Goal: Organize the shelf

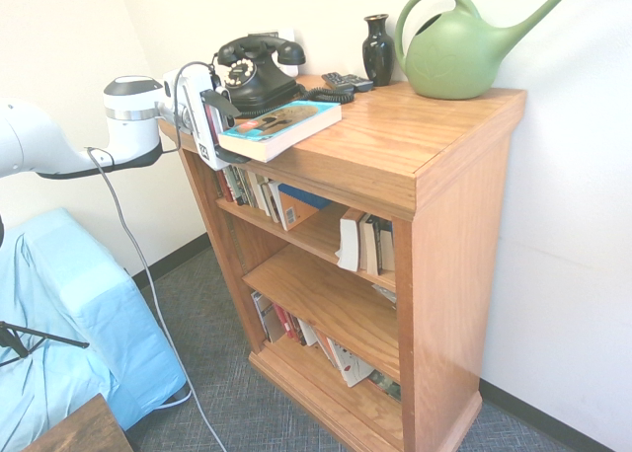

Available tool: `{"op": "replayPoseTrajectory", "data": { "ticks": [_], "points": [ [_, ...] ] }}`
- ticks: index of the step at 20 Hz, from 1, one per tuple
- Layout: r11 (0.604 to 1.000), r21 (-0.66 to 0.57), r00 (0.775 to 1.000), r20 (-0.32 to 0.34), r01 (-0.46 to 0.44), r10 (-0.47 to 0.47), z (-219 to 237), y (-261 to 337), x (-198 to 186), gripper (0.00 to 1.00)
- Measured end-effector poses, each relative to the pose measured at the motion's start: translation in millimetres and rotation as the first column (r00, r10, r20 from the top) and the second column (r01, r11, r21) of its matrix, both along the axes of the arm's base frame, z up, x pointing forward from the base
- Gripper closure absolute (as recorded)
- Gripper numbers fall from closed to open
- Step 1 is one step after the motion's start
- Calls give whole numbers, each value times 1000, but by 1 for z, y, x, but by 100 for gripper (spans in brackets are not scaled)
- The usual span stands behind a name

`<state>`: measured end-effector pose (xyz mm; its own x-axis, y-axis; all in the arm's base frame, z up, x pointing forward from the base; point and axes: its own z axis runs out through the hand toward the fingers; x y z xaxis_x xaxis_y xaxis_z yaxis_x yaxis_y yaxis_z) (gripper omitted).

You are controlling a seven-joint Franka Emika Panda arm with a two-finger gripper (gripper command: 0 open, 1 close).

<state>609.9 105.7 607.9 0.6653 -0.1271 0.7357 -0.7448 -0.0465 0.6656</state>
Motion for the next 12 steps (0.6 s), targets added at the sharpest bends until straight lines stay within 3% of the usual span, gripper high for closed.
{"op": "replayPoseTrajectory", "data": {
  "ticks": [4,5,12],
  "points": [
    [1000,0,1000,4,6,-6,3,-3,3,0],
    [1000,0,1000,5,9,-9,4,-5,3,100],
    [1000,0,1000,1,24,-24,9,-16,4,100]
  ]
}}
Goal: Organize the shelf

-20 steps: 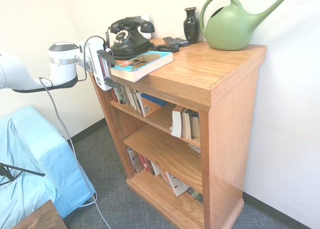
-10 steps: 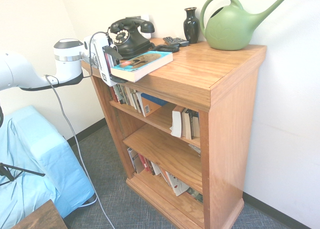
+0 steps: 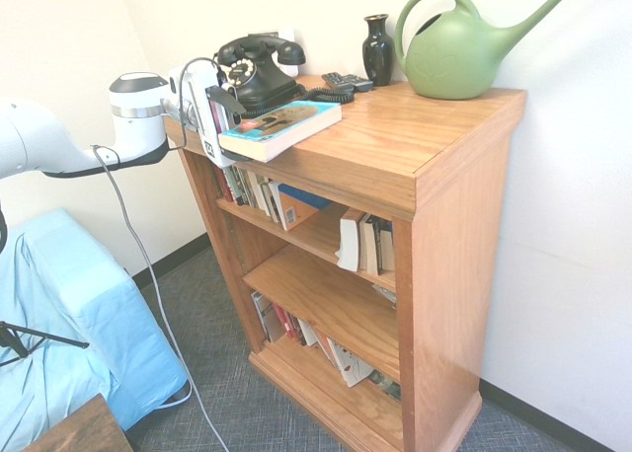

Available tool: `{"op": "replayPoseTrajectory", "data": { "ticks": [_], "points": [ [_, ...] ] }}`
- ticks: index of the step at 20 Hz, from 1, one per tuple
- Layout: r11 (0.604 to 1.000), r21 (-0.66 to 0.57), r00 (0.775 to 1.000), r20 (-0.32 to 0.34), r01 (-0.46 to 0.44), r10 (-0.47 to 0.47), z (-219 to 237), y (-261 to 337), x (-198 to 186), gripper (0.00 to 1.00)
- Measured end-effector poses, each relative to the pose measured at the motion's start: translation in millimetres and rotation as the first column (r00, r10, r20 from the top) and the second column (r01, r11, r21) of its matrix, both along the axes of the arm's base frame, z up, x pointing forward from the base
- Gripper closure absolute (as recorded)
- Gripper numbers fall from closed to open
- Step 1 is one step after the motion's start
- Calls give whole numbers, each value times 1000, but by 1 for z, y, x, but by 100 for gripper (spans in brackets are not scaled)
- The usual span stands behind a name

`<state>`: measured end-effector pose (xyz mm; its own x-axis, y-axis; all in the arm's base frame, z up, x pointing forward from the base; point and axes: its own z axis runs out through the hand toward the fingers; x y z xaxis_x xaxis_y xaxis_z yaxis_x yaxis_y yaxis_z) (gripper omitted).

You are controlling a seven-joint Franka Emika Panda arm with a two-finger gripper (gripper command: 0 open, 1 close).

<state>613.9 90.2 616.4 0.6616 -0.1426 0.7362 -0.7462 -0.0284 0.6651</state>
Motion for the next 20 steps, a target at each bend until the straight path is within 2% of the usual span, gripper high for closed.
{"op": "replayPoseTrajectory", "data": {
  "ticks": [20],
  "points": [
    [1000,23,1000,-14,-12,13,-8,-8,7,100]
  ]
}}
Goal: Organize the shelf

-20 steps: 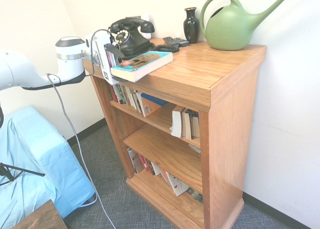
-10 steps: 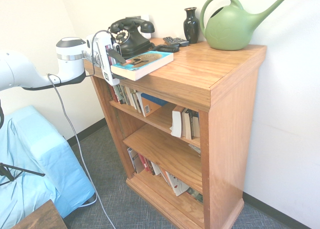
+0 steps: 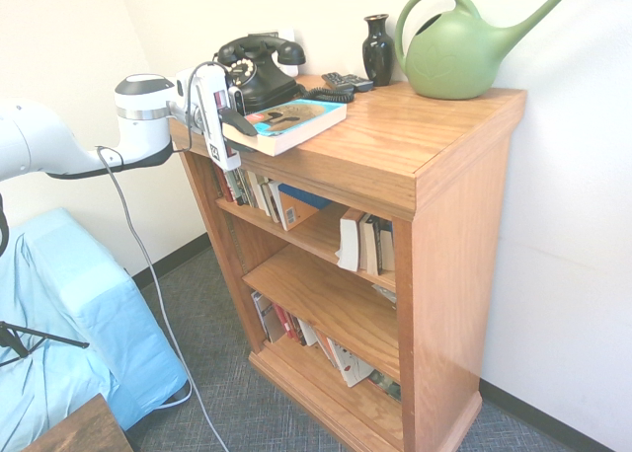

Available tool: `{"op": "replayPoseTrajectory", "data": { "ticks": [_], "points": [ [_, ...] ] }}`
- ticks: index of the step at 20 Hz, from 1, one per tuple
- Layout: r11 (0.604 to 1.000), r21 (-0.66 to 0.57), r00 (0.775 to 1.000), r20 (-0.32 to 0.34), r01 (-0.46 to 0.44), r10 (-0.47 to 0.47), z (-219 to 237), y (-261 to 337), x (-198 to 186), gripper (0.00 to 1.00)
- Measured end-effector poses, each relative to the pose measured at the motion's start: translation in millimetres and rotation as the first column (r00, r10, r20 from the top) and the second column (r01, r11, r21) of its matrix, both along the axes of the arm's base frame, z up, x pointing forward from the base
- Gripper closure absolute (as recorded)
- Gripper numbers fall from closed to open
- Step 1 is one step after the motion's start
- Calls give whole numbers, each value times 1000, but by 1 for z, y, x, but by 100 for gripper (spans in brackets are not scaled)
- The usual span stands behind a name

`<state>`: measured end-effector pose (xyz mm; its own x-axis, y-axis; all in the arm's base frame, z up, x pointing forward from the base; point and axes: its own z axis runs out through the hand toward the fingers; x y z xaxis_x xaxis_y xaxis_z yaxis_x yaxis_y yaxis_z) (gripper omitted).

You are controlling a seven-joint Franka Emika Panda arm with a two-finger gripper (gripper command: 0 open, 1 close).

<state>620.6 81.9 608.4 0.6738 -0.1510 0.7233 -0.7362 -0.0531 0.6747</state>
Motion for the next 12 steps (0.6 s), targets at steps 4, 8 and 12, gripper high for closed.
{"op": "replayPoseTrajectory", "data": {
  "ticks": [4,8,12],
  "points": [
    [1000,3,1000,0,-3,3,0,1,0,100],
    [999,29,1000,2,-17,17,2,7,-6,100],
    [992,125,998,60,-37,30,26,16,-42,100]
  ]
}}
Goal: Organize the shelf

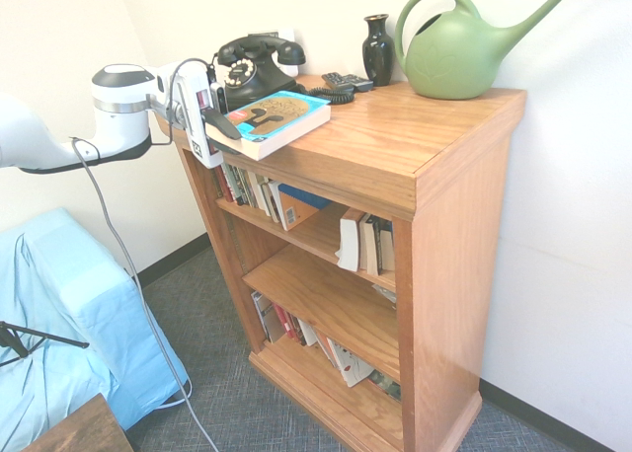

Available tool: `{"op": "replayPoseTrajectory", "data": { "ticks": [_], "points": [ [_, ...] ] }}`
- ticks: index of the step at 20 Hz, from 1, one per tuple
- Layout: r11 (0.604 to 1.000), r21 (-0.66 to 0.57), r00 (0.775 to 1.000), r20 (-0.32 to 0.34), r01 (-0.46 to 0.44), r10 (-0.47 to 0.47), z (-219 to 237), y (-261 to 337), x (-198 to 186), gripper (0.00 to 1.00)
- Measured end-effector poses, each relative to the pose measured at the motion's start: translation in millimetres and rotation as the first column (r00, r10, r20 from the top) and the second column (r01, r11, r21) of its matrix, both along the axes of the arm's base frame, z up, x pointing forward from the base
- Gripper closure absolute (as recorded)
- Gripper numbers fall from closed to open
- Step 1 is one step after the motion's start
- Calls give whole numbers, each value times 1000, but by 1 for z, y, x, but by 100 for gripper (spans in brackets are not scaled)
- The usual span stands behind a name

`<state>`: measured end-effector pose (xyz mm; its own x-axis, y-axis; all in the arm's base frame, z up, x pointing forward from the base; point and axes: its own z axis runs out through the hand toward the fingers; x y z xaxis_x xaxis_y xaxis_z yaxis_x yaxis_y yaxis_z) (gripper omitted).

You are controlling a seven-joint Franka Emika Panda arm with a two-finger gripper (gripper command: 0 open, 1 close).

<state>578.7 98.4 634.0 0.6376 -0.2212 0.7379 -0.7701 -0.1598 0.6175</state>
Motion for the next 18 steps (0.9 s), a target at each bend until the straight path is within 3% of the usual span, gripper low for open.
{"op": "replayPoseTrajectory", "data": {
  "ticks": [5,10,18],
  "points": [
    [986,162,995,99,-32,16,34,-6,-69,100],
    [935,332,974,221,-123,50,38,-3,-137,100],
    [837,483,934,348,-256,85,-17,0,-232,100]
  ]
}}
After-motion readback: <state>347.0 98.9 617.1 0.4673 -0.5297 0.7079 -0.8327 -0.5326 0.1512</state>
